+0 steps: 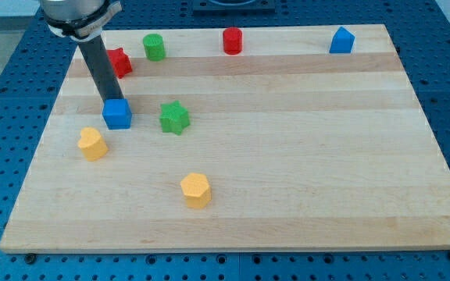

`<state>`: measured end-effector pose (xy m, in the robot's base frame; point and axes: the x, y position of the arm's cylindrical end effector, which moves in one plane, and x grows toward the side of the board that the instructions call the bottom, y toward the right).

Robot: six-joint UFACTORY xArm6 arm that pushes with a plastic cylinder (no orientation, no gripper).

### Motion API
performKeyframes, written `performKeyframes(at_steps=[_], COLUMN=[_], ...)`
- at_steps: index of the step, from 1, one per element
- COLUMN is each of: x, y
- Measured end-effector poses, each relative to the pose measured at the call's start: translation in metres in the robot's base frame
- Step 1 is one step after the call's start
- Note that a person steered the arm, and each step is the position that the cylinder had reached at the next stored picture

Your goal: Push the green circle near the red star

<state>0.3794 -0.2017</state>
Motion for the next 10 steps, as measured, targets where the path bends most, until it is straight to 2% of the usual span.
performKeyframes(at_steps=[2,4,6,7,9,10], x=[0.0,0.0,-0.006,-0.043,-0.055,-0.097], y=[-0.002,-0.036,-0.037,-0.006,0.091,0.113])
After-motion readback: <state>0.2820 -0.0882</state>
